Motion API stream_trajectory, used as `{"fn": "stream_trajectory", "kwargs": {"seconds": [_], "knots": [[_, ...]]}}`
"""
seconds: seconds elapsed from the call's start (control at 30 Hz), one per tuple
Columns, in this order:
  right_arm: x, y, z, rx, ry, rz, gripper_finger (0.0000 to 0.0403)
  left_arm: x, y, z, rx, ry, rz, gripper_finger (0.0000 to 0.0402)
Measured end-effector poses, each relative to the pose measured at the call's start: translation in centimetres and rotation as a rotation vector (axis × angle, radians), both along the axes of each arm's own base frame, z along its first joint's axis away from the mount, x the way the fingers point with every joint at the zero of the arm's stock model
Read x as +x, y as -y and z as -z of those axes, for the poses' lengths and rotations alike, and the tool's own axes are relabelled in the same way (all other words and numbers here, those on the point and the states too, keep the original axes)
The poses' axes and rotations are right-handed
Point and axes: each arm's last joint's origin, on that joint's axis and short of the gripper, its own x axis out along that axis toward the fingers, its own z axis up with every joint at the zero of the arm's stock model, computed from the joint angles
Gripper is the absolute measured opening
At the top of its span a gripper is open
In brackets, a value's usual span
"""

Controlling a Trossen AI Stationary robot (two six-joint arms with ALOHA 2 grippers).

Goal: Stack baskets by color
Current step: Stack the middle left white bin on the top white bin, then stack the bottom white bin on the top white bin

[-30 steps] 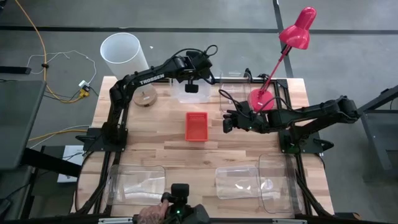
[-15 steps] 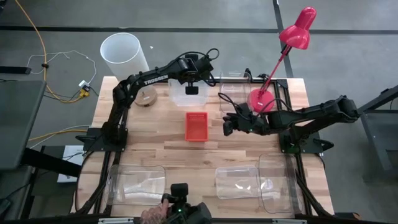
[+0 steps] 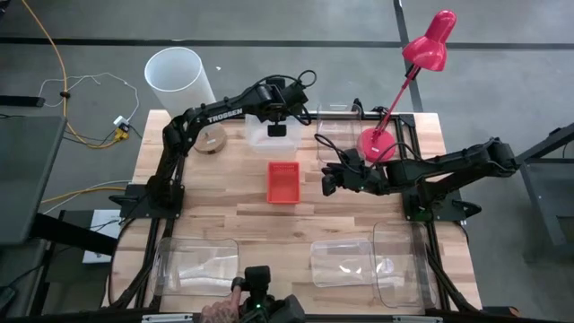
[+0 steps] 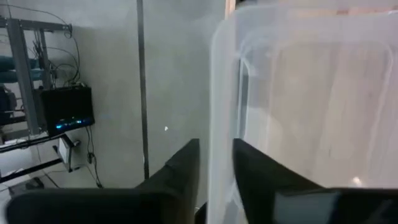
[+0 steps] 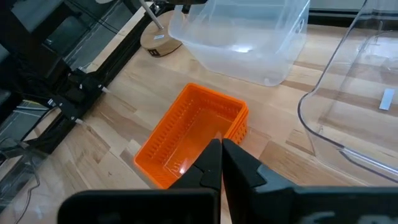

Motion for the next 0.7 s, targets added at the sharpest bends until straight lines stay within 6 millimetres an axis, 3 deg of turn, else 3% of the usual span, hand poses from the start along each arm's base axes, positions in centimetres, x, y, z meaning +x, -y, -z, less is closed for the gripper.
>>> {"fn": "stream_trajectory", "kwargs": {"seconds": [0.17,0.37,0.53,0.7], "knots": [[0.0,0.0,0.0,-0.01,-0.009,-0.006,0.0,0.2,0.5,-1.6,0.016,0.022,0.016,0.0147],[0.0,0.0,0.0,-0.019,-0.015,-0.013,0.0,0.3,1.1,-6.1,0.014,0.235,-0.023,0.0186],[0.0,0.0,0.0,-0.019,-0.013,-0.013,0.0,-0.4,1.8,-8.9,-0.258,0.562,-0.094,0.0193],[0.0,0.0,0.0,-0.019,-0.012,-0.013,0.0,-1.8,3.2,-11.5,-0.478,0.77,-0.083,0.0184]]}}
